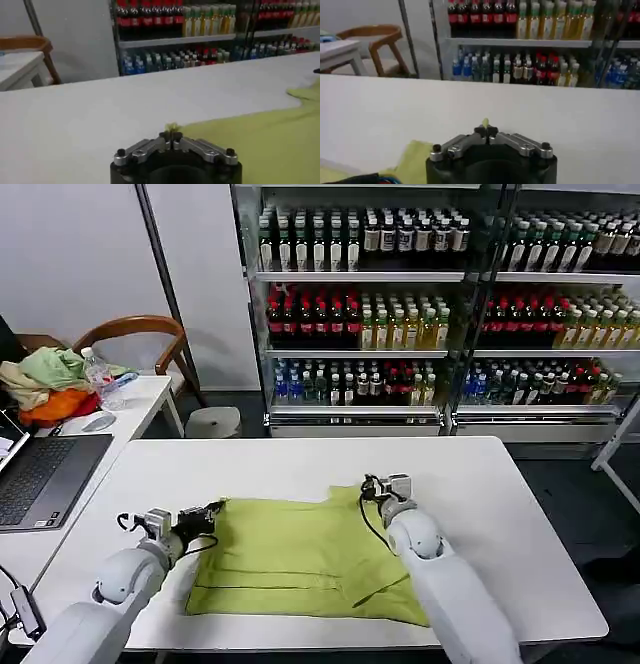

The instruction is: Fold and organize the clothes.

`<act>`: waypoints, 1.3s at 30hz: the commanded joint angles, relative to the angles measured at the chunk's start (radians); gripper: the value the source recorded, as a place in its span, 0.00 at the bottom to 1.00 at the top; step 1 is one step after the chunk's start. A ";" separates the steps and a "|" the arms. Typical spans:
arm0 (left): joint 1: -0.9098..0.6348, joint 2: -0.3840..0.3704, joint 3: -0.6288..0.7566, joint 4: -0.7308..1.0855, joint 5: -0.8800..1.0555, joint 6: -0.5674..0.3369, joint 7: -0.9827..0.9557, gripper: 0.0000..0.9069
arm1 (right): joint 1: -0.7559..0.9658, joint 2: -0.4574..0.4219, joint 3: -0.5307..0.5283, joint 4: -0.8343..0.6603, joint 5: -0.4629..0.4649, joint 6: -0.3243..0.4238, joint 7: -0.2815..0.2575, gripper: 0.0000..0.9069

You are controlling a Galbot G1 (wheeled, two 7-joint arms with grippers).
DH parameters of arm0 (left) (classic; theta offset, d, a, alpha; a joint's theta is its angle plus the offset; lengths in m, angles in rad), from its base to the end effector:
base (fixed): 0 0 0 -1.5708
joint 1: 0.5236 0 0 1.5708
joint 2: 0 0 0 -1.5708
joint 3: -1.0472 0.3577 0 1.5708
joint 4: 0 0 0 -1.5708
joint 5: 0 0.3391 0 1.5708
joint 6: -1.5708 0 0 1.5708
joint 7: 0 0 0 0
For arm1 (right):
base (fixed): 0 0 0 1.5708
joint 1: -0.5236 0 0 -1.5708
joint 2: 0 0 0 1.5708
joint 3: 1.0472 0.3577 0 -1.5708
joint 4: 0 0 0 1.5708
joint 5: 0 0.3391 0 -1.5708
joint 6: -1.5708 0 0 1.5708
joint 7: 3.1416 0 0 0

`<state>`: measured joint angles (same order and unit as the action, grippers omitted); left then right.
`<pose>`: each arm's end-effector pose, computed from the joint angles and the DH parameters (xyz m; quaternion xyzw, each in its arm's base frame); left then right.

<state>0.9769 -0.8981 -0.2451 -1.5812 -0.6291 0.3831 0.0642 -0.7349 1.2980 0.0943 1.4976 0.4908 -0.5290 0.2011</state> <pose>0.3487 0.1478 -0.3114 -0.1369 -0.9616 -0.0383 0.2346 0.4175 0.0325 -0.2922 0.1116 -0.9697 0.0072 0.2173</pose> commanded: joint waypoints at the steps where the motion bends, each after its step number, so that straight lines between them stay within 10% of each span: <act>1: 0.182 0.034 -0.103 -0.193 -0.034 -0.019 0.001 0.04 | -0.172 -0.088 0.019 0.309 0.035 -0.041 0.034 0.00; 23: 0.452 0.032 -0.232 -0.331 -0.021 -0.056 0.009 0.04 | -0.539 -0.162 0.080 0.656 -0.081 -0.047 0.070 0.00; 39: 0.521 0.051 -0.242 -0.364 0.022 -0.060 0.018 0.04 | -0.541 -0.157 0.111 0.571 -0.111 -0.036 0.074 0.00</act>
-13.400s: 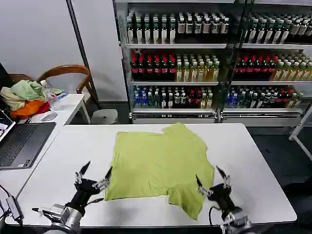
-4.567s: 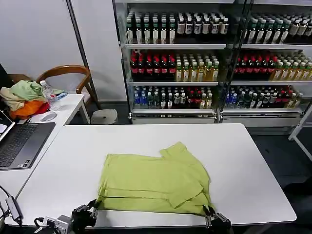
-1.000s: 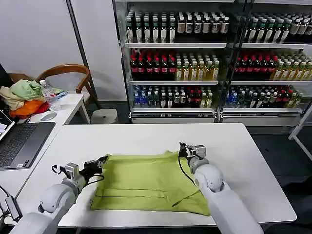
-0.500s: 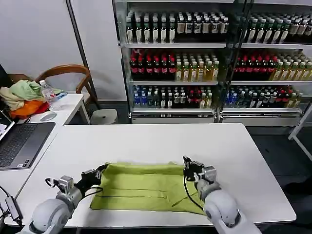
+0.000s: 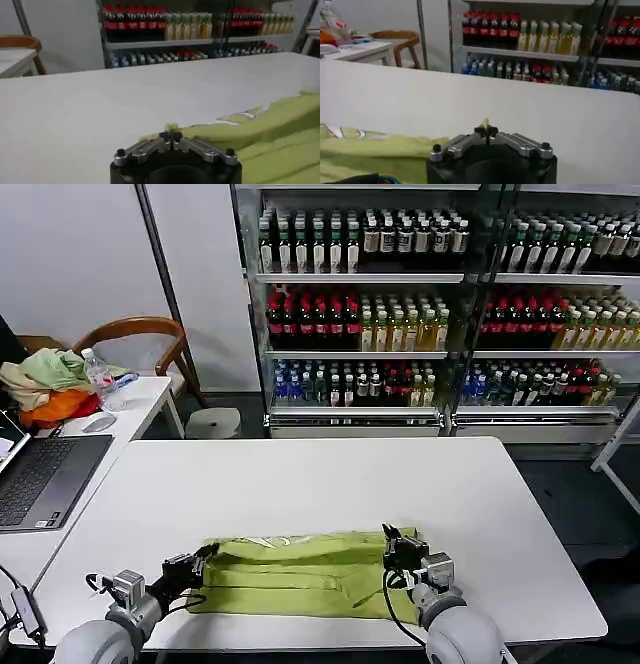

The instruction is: Fold and organize the clothes.

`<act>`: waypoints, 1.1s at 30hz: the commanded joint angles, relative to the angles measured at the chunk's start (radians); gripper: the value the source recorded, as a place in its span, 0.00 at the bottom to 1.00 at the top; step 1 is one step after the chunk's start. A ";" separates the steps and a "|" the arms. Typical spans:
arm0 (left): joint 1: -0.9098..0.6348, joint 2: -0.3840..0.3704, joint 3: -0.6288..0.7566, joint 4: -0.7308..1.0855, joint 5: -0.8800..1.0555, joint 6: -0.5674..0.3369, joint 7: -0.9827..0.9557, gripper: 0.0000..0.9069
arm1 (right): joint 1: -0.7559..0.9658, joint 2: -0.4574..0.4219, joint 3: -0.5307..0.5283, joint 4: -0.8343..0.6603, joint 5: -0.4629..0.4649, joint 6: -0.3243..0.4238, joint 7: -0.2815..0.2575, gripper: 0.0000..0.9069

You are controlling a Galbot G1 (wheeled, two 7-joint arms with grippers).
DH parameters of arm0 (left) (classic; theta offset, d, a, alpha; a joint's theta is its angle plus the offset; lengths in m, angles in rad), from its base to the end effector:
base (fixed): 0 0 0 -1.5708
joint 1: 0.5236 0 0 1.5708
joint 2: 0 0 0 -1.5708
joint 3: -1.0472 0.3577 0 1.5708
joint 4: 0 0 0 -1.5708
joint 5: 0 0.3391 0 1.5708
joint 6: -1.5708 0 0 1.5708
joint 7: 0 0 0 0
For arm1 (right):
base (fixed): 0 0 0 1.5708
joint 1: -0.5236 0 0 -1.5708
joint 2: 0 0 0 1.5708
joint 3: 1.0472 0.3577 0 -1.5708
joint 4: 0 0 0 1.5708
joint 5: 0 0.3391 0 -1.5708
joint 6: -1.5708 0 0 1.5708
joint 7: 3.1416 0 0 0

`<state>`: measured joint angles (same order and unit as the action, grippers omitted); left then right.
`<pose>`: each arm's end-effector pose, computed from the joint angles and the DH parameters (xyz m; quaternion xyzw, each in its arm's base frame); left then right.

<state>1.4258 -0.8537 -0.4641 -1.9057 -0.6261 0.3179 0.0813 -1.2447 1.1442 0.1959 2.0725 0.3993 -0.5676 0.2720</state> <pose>0.2238 0.1475 -0.3023 -0.1668 -0.9580 -0.0266 0.2319 0.2335 0.0066 -0.2678 0.1132 -0.9715 0.0457 0.2033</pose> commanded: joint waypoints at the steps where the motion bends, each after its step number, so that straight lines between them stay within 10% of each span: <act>1: 0.078 0.006 -0.022 -0.045 0.025 0.009 0.000 0.04 | -0.030 -0.002 0.009 -0.008 -0.021 0.004 0.003 0.00; 4: 0.081 0.005 -0.018 -0.046 0.047 0.013 -0.007 0.14 | -0.029 0.001 0.007 -0.028 -0.028 0.011 -0.008 0.00; 5: 0.080 0.005 -0.019 -0.043 0.054 0.023 -0.014 1.00 | -0.034 0.001 0.004 -0.030 -0.028 0.015 -0.013 0.00; 6: 0.079 0.005 -0.019 -0.037 0.057 0.023 -0.019 1.00 | -0.041 0.000 0.002 -0.030 -0.029 0.019 -0.019 0.09; 7: 0.079 0.006 -0.019 -0.036 0.065 0.023 -0.028 1.00 | -0.048 -0.001 -0.002 -0.028 -0.029 0.018 -0.021 0.74; 8: 0.080 0.006 -0.019 -0.033 0.073 0.025 -0.030 1.00 | -0.054 -0.002 -0.006 -0.024 -0.028 0.010 -0.016 1.00; 33: 0.033 -0.074 0.180 -0.168 -0.089 0.089 -0.612 1.00 | -0.335 0.022 0.073 0.204 -0.187 0.074 -0.033 1.00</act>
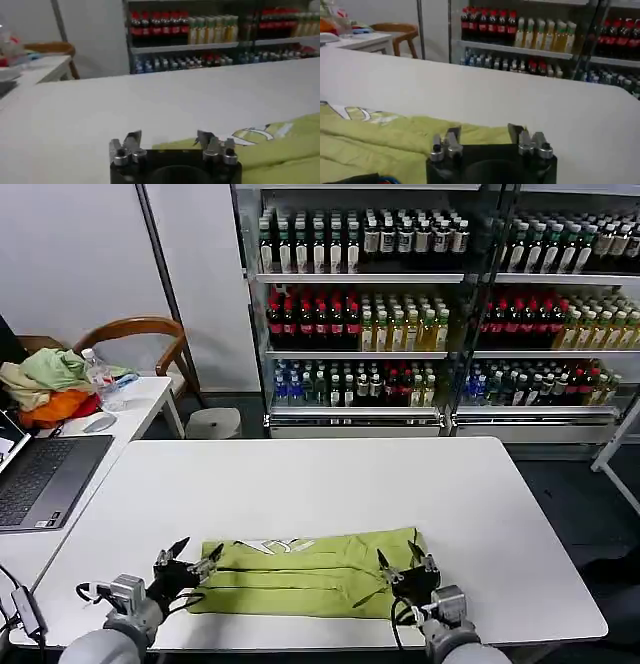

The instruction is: Fold and organize the clothes.

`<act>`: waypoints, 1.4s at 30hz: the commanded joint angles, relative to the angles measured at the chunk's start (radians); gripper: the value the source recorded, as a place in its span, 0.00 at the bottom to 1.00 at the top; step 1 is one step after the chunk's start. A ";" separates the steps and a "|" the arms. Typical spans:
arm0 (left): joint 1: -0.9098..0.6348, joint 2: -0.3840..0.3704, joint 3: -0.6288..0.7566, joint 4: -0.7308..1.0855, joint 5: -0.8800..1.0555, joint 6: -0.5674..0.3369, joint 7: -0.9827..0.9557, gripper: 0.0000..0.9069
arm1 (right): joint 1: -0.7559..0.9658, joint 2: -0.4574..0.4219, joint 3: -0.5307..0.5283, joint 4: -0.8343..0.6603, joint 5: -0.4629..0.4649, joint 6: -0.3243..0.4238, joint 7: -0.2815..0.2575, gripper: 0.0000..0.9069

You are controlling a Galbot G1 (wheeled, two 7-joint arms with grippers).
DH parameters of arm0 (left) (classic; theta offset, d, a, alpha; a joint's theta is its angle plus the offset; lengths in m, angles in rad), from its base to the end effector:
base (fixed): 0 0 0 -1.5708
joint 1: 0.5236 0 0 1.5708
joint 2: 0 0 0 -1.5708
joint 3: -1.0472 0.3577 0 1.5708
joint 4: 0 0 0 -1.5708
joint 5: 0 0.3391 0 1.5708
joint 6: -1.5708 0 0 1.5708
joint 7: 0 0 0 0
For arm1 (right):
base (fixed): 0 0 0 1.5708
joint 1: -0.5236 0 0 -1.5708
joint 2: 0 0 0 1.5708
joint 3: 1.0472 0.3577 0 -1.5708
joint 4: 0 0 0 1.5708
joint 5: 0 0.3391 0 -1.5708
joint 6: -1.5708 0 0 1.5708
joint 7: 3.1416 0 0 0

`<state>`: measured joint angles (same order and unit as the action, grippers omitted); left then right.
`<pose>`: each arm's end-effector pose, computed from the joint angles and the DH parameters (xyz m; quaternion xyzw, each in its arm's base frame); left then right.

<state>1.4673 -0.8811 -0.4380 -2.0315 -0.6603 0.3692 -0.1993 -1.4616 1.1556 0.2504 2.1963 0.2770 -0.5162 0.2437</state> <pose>0.2045 0.1116 -0.2843 -0.0791 -0.9691 -0.0233 0.2325 0.1716 0.0037 -0.2673 0.1064 -0.9721 0.0595 0.2005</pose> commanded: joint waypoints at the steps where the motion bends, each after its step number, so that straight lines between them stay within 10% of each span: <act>1: -0.008 -0.050 0.158 -0.047 -0.060 0.038 -0.346 1.00 | -0.119 0.012 0.022 0.080 -0.068 0.025 -0.005 1.00; 5: -0.028 -0.058 0.171 -0.026 -0.088 0.039 -0.418 1.00 | -0.126 0.017 0.025 0.074 -0.083 0.036 -0.003 1.00; 7: -0.036 -0.057 0.169 -0.012 -0.102 0.037 -0.416 0.20 | -0.128 0.017 0.023 0.070 -0.090 0.042 -0.004 1.00; 8: -0.039 -0.057 0.169 -0.005 -0.105 0.036 -0.417 0.04 | -0.128 0.018 0.021 0.067 -0.093 0.045 -0.004 1.00; 30: -0.027 -0.083 0.195 -0.015 -0.020 0.039 -0.354 0.04 | -0.111 0.023 0.012 0.041 -0.110 0.059 0.003 1.00; 42: 0.024 -0.059 -0.112 -0.064 0.083 0.145 -0.241 0.03 | -0.077 0.000 0.022 0.013 -0.109 0.060 0.013 1.00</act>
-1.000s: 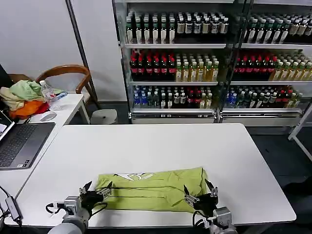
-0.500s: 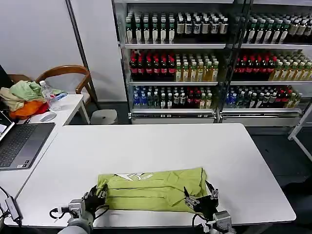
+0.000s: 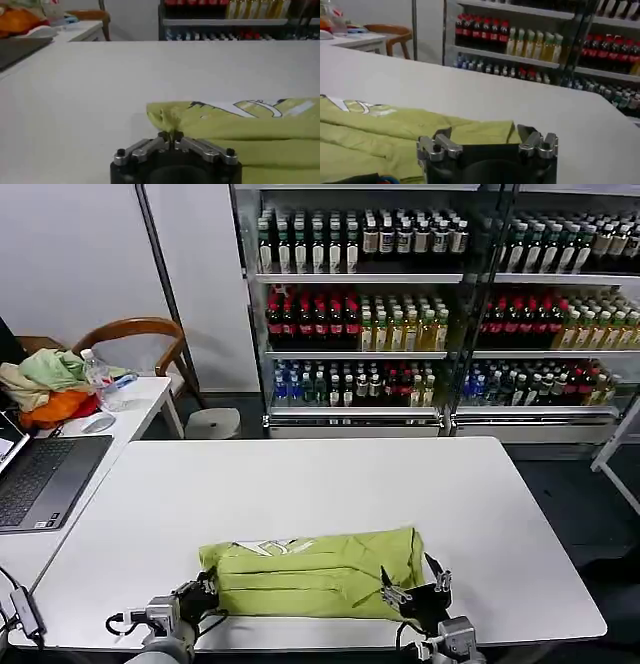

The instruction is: Fold and organize the clothes.

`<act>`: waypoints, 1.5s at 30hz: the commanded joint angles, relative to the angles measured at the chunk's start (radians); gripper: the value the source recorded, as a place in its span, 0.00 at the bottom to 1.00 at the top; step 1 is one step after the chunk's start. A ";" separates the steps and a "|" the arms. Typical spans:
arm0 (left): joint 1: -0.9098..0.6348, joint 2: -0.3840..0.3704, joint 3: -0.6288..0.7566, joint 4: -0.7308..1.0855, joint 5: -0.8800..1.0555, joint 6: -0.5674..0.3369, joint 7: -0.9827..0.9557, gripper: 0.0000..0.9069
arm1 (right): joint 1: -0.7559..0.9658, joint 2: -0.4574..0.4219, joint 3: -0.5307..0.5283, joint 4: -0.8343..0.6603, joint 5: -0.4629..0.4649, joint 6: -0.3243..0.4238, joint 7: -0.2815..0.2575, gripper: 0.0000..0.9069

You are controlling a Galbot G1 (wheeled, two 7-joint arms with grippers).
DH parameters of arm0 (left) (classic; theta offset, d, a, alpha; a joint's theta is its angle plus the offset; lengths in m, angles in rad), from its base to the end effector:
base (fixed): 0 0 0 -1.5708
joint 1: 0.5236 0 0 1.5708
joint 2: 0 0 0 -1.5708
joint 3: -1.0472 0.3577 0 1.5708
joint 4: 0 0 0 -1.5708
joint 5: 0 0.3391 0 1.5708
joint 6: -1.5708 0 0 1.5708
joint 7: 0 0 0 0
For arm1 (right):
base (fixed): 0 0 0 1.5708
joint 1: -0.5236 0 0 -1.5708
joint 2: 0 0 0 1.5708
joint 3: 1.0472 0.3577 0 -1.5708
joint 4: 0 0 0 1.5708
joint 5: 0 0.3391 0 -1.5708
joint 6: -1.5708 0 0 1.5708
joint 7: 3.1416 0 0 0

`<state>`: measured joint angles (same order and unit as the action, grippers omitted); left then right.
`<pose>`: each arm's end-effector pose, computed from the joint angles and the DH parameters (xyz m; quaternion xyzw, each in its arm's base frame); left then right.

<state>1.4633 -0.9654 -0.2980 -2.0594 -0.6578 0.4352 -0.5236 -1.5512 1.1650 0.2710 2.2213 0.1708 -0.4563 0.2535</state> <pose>0.1855 0.0579 -0.3021 0.0182 -0.9586 -0.0238 0.2832 0.1483 0.0018 -0.2721 0.0836 -0.9753 0.0893 0.1841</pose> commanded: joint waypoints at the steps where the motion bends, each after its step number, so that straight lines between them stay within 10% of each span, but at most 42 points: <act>1: 0.025 0.030 -0.274 -0.031 0.059 0.089 0.083 0.03 | 0.015 -0.009 -0.001 -0.015 -0.005 0.001 0.005 1.00; 15: 0.068 0.127 -0.533 0.033 0.169 0.141 0.164 0.04 | 0.045 -0.021 0.000 -0.011 -0.005 0.003 0.006 1.00; 33: -0.020 -0.073 0.066 -0.199 0.151 -0.028 0.199 0.04 | 0.018 -0.042 0.144 0.101 0.022 -0.029 -0.008 1.00; 45: -0.093 -0.118 0.184 -0.117 0.218 -0.063 0.231 0.06 | -0.006 -0.031 0.167 0.109 0.018 -0.027 -0.010 1.00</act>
<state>1.4185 -1.0336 -0.2849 -2.1897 -0.5027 0.4172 -0.3188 -1.5520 1.1334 0.4114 2.3148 0.1852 -0.4802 0.2442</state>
